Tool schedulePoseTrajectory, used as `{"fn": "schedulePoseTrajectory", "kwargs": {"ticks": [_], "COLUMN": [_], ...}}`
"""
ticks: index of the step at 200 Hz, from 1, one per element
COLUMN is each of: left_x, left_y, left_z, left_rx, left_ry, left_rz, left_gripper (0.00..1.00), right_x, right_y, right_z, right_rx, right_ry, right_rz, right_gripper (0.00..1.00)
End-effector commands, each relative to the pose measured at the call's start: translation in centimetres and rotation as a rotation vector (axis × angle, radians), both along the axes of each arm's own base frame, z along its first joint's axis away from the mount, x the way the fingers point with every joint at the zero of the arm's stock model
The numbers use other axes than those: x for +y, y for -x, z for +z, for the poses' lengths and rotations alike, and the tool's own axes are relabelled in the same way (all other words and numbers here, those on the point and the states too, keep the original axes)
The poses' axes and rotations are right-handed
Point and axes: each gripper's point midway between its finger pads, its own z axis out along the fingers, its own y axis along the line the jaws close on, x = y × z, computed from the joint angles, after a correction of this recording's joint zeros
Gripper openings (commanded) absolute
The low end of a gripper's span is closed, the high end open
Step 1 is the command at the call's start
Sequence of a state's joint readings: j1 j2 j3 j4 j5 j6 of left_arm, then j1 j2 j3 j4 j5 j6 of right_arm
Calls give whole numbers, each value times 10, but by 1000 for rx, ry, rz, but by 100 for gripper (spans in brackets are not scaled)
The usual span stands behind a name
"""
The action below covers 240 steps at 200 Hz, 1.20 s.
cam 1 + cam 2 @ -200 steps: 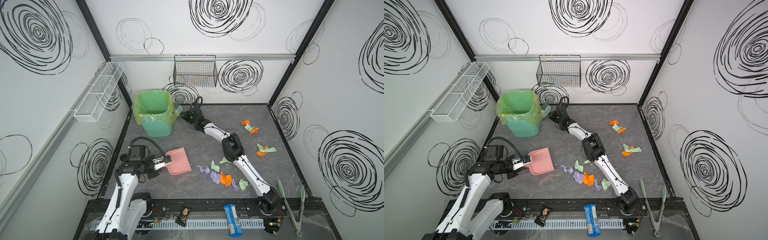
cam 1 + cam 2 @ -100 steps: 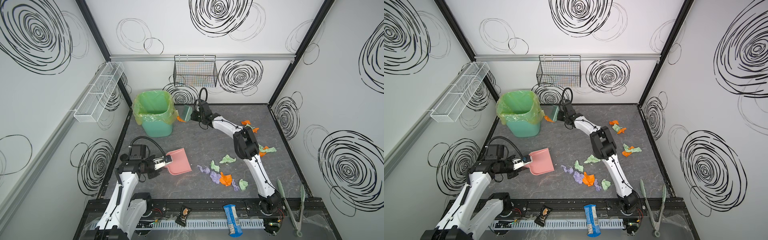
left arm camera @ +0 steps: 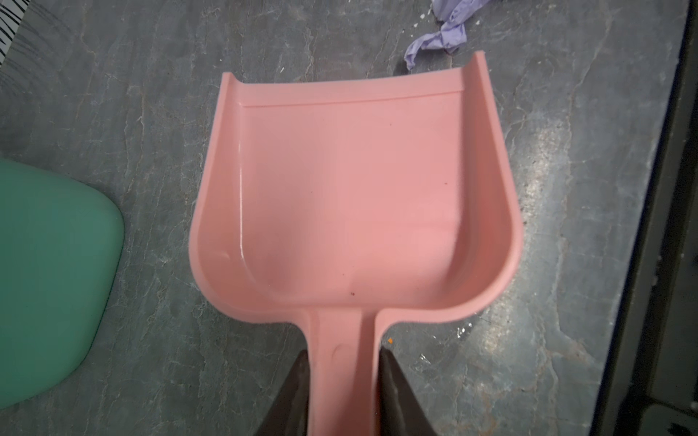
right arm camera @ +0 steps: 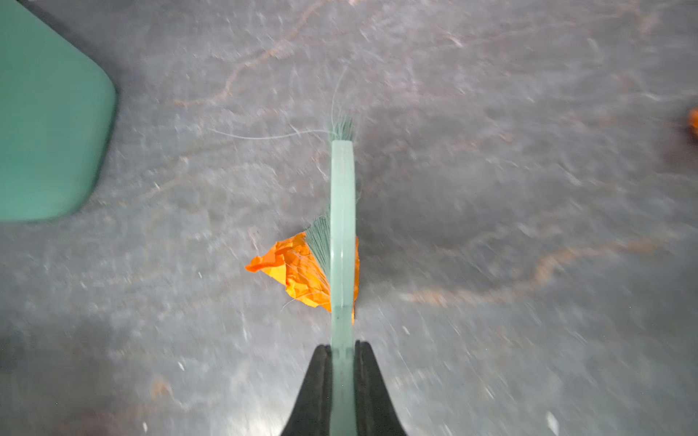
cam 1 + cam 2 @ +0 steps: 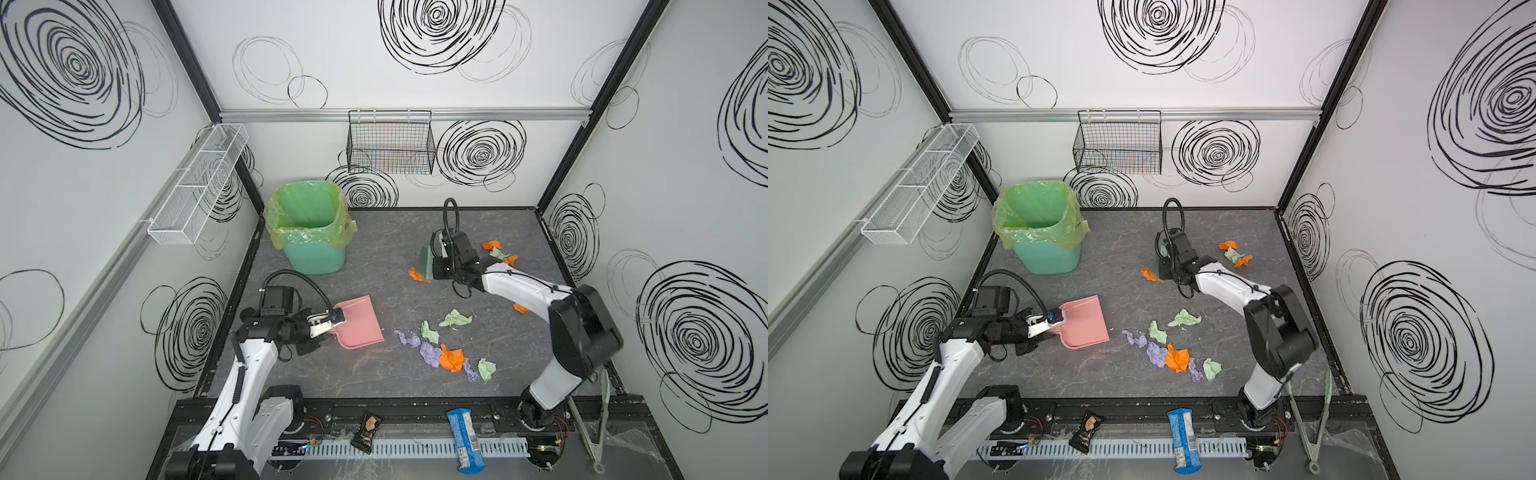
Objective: Sweep away the paper scraps from the table
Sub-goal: 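Move the green brush with the right gripper to scraps along the far wall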
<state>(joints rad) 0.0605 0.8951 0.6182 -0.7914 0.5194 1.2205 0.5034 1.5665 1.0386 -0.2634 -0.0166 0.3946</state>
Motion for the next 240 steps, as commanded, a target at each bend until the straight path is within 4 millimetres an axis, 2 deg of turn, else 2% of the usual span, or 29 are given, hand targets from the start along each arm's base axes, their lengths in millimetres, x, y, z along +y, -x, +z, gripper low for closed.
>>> {"fn": "schedulePoseTrajectory", "kwargs": {"ticks": [1, 21, 34, 47, 55, 69, 91, 115, 147, 172, 190, 204, 240], "left_x": [-6, -9, -11, -14, -16, -19, -22, -21, -21, -23, -23, -22, -21], "left_y": [-9, -12, -15, -18, -19, -19, -18, -16, -14, -12, -11, -10, -9], "left_z": [11, 12, 14, 17, 19, 22, 24, 21, 21, 21, 19, 15, 6], "left_rx": [-31, -29, -33, -36, -37, -36, -40, -40, -38, -46, -47, -47, -38], "left_ry": [20, 24, 30, 40, 48, 61, 68, 65, 70, 82, 84, 82, 79], "left_rz": [-19, -27, -31, -34, -39, -42, -45, -37, -28, -29, -29, -27, -34], "left_gripper": [0, 0, 0, 0, 0, 0, 0, 0, 0, 0, 0, 0, 0], "right_x": [-43, -55, -64, -86, -101, -128, -153, -164, -174, -184, -189, -189, -184], "right_y": [54, 74, 79, 80, 77, 66, 31, -17, -82, -123, -140, -145, -128], "right_z": [10, 66, 115, 161, 178, 189, 176, 150, 115, 95, 78, 68, 20], "right_rx": [53, -56, -192, -307, -343, -350, -309, -273, -211, -115, -56, -36, 51], "right_ry": [144, 103, 64, 65, 105, 211, 379, 608, 926, 1097, 1170, 1185, 1189], "right_rz": [-3, 10, -10, -86, -135, -200, -252, -286, -213, -185, -145, -104, 17], "right_gripper": [0, 0, 0, 0, 0, 0, 0, 0, 0, 0, 0, 0, 0]}}
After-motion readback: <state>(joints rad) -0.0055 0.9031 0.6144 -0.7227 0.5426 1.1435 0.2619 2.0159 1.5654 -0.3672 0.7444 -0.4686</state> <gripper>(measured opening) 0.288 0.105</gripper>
